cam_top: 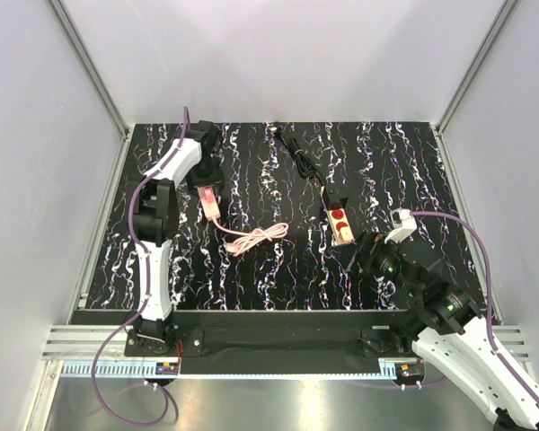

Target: Insert the plug

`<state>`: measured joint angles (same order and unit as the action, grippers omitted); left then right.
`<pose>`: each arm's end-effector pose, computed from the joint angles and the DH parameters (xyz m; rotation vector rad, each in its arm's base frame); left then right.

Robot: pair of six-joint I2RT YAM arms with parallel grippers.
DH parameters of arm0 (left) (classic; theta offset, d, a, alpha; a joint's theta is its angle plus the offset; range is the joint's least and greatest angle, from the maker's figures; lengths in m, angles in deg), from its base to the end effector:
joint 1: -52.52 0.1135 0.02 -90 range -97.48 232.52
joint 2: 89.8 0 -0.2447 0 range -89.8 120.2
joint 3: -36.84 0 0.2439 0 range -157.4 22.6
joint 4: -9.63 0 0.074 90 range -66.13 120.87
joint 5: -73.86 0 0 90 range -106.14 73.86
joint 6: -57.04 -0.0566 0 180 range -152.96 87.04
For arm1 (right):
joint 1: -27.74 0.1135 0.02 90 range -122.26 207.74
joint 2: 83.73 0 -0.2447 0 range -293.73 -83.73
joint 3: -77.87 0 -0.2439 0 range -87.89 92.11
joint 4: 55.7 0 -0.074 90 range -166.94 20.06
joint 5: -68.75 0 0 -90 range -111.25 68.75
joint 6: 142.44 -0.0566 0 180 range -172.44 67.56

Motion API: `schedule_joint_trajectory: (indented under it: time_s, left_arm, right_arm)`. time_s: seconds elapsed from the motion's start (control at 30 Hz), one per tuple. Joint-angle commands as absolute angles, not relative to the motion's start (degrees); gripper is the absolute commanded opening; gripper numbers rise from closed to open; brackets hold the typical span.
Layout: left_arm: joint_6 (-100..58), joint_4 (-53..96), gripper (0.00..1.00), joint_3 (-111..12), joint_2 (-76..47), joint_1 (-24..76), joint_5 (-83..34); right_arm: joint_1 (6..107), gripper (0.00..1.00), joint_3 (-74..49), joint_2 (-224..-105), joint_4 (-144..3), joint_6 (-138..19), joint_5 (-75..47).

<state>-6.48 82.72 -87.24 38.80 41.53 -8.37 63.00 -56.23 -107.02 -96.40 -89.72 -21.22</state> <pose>0.4370 -0.0771 0.1585 -0.4109 2.8632 0.0852 0.1180 0.0835 0.2635 0.0345 1.9805 0.8504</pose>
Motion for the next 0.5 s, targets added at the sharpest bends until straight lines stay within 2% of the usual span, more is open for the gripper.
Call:
schedule_joint_trajectory:
  time_s: [0.0, 0.27, 0.3, 0.37, 0.47]
  left_arm:
    - [-7.5, 83.6, 0.7, -87.8, 35.9, 41.4, -8.3]
    - [-10.4, 85.9, 0.83, -91.2, 31.3, 41.4, -10.2]
    - [-10.5, 86.1, 0.92, -91.6, 30.4, 41.4, -10.6]
    - [-11.4, 86.0, 0.99, -92.1, 27.3, 41.1, -11.6]
    - [-14.2, 85.8, 0.99, -92.2, 22.6, 38.6, -9.4]
  right_arm:
    - [63.3, 1.0, -54.5, -107.6, -96.5, -89.7, -22.4]
    - [63.3, 1.0, -53.0, -109.2, -97.2, -89.1, -23.2]
    - [63.3, 1.0, -52.2, -109.7, -97.6, -88.8, -23.3]
    - [63.3, 1.0, -51.3, -110.4, -98.9, -88.0, -24.2]
    - [63.3, 1.0, -49.2, -111.8, -100.5, -87.3, -25.6]
